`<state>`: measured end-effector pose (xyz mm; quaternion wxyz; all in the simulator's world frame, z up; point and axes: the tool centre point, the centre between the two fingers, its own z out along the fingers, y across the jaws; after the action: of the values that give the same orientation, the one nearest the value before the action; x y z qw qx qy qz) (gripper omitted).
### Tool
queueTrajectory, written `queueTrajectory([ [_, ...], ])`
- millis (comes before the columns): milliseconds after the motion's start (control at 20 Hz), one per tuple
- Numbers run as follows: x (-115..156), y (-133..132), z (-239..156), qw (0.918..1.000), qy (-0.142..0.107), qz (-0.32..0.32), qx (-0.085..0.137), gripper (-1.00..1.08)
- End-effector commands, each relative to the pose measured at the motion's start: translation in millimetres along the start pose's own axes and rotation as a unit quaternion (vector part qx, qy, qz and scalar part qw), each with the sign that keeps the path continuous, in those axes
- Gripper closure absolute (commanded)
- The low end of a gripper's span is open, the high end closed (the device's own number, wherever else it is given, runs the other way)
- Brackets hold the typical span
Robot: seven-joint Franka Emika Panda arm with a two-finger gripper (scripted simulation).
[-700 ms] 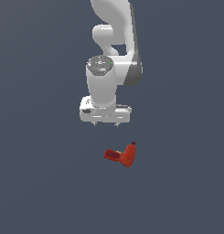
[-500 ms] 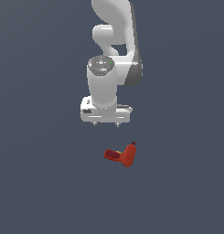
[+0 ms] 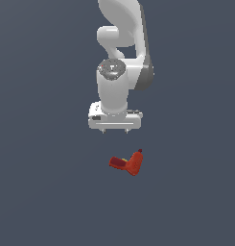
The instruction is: Pick up the object and move it to a goal position.
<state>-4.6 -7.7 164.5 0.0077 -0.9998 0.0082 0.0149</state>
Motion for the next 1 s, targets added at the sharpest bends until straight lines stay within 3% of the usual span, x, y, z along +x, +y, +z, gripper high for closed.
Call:
queueTrajectory([
  [0, 1, 0, 0, 1.0, -0.001, -0.004, 0.0, -1.0],
  [550, 17, -3, 10, 0.9971, -0.017, -0.074, -0.002, -1.0],
  [950, 39, -6, 26, 0.9837, -0.04, -0.175, -0.001, -1.0],
])
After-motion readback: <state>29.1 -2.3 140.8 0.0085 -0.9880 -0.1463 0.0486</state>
